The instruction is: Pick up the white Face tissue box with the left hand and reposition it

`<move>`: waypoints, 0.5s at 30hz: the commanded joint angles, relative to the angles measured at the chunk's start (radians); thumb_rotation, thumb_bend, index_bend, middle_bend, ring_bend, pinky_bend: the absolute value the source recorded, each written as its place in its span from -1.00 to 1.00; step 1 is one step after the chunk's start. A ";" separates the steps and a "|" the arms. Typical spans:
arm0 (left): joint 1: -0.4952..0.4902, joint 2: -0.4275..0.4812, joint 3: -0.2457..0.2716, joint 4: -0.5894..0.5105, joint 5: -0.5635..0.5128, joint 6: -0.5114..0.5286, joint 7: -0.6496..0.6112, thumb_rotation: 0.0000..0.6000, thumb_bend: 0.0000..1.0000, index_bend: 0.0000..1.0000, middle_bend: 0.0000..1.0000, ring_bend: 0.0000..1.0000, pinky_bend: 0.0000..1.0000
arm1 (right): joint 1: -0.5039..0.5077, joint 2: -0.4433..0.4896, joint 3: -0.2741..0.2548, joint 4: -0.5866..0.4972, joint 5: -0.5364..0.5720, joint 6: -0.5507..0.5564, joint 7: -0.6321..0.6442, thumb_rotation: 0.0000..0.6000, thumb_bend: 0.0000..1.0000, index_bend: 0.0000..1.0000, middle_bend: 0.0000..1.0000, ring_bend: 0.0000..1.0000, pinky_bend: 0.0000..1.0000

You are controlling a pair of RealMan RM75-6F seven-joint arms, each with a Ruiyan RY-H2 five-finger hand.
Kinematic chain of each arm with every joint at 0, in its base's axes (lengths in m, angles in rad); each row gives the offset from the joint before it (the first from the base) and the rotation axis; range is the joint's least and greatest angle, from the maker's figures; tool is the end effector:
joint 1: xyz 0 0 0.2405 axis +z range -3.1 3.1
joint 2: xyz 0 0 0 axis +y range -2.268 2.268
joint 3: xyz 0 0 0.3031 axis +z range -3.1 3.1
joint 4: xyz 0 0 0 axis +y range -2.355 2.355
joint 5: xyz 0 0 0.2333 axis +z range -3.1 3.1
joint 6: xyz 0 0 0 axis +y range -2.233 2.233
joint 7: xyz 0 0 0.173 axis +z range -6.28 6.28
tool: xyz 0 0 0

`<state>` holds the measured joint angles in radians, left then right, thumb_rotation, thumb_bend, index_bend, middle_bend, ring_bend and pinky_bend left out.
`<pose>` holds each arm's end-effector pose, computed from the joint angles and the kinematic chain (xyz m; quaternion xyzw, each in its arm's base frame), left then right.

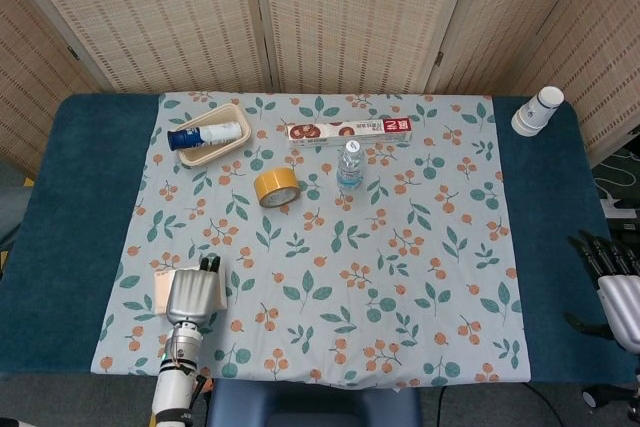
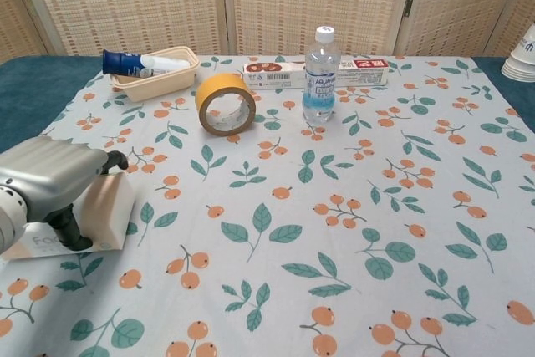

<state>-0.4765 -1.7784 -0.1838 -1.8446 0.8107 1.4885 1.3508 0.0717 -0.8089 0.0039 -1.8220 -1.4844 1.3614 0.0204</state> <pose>-0.1813 0.2874 -0.0696 -0.7135 -0.3458 -0.1565 0.5890 -0.3501 -0.1952 0.2224 0.6264 -0.4199 0.3074 0.5804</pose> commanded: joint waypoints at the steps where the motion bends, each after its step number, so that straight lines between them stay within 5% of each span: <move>1: -0.014 -0.004 0.009 0.014 0.025 0.009 -0.014 1.00 -0.54 -0.26 -0.10 0.85 0.98 | 0.001 0.000 0.001 0.001 0.004 -0.002 0.001 1.00 -0.77 -0.94 -1.00 -1.00 -1.00; 5: -0.021 -0.004 0.025 0.025 0.086 0.030 -0.054 1.00 -0.44 -0.02 0.17 0.91 1.00 | 0.002 0.001 0.003 0.002 0.007 -0.003 0.006 1.00 -0.77 -0.94 -1.00 -1.00 -1.00; 11: -0.027 0.031 0.038 -0.041 0.234 0.068 -0.139 1.00 -0.42 0.04 0.24 0.95 1.00 | 0.004 0.002 0.004 0.004 0.011 -0.006 0.011 1.00 -0.77 -0.94 -1.00 -1.00 -1.00; 15: -0.013 0.047 0.023 -0.082 0.377 0.067 -0.387 1.00 -0.43 0.01 0.21 0.98 1.00 | 0.008 0.001 0.005 0.004 0.016 -0.017 0.007 1.00 -0.77 -0.94 -1.00 -1.00 -1.00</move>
<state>-0.4984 -1.7508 -0.1524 -1.8852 1.0789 1.5487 1.1536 0.0790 -0.8079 0.0085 -1.8179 -1.4688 1.3461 0.0280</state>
